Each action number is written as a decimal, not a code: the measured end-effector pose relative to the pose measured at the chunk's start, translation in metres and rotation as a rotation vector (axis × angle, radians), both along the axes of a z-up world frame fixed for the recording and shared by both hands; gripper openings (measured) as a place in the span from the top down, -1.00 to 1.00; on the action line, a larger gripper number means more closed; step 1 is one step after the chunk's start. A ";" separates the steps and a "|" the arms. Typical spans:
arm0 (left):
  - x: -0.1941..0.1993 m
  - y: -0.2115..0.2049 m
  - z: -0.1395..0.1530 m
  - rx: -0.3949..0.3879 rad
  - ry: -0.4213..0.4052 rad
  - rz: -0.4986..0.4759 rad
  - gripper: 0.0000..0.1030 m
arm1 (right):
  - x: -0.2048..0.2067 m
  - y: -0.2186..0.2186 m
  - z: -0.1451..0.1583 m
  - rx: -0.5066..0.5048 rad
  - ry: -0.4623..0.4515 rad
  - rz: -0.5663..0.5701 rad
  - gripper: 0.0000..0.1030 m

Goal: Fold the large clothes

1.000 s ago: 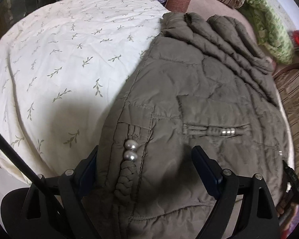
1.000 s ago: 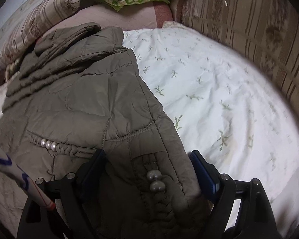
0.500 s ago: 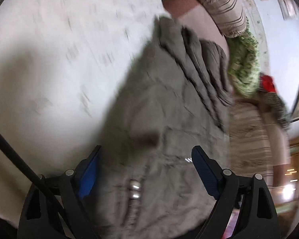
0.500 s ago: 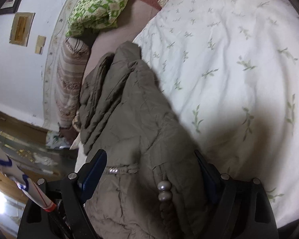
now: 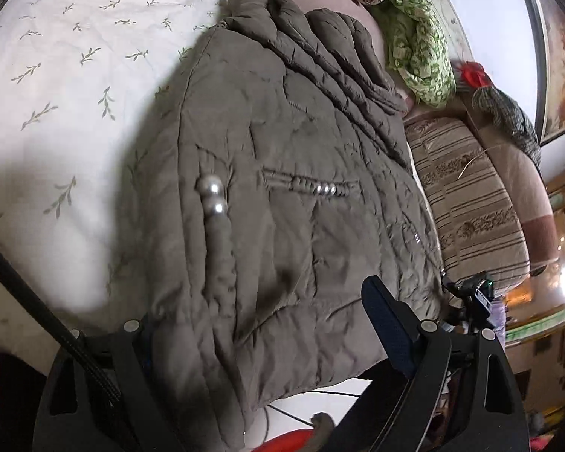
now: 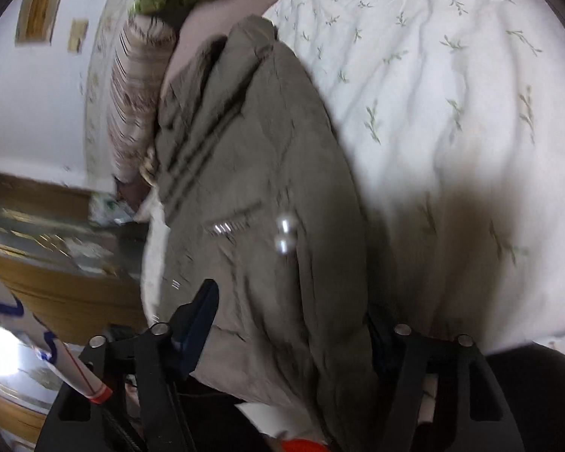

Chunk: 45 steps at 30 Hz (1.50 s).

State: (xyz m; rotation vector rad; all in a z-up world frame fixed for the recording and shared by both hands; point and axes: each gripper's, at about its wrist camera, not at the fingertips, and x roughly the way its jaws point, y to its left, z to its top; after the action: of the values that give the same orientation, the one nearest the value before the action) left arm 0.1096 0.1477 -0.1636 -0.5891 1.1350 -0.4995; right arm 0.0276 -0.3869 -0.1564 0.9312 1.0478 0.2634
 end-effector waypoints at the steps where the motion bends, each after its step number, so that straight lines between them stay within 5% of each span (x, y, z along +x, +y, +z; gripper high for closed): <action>1: -0.003 -0.001 -0.002 -0.001 0.002 -0.003 -0.70 | -0.002 0.003 0.000 -0.026 0.006 0.003 -0.22; 7: -0.010 -0.009 -0.003 0.039 -0.023 -0.022 -0.70 | -0.015 0.020 -0.001 -0.062 -0.001 0.003 0.06; 13: -0.014 -0.001 -0.013 0.004 -0.011 0.014 -0.68 | -0.021 0.019 0.000 -0.061 -0.023 -0.031 0.11; 21: -0.024 -0.025 -0.007 0.158 -0.044 0.025 -0.68 | -0.024 0.037 -0.006 -0.164 0.006 -0.036 0.12; 22: -0.027 -0.028 -0.006 0.186 -0.043 0.025 -0.58 | -0.024 0.038 -0.006 -0.177 0.005 -0.038 0.19; 25: -0.031 -0.031 0.003 0.314 -0.033 0.065 0.42 | -0.025 0.040 -0.001 -0.197 -0.004 -0.054 0.47; 26: -0.031 -0.028 0.007 0.305 -0.031 0.076 0.58 | -0.026 0.039 0.003 -0.188 -0.013 -0.061 0.51; 30: -0.042 -0.004 0.043 0.205 -0.085 0.133 0.67 | -0.030 0.036 0.029 -0.168 -0.076 -0.051 0.67; 36: -0.078 0.008 0.089 0.185 -0.177 0.140 0.68 | -0.052 0.040 0.083 -0.158 -0.201 -0.008 0.68; 45: -0.083 0.003 0.100 0.208 -0.195 0.172 0.68 | -0.081 0.052 0.103 -0.230 -0.212 0.042 0.68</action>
State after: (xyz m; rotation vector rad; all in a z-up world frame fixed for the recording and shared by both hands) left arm 0.0271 0.1511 -0.0632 -0.4417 0.9279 -0.2802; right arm -0.0537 -0.3345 -0.0532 0.6600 0.8810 0.2643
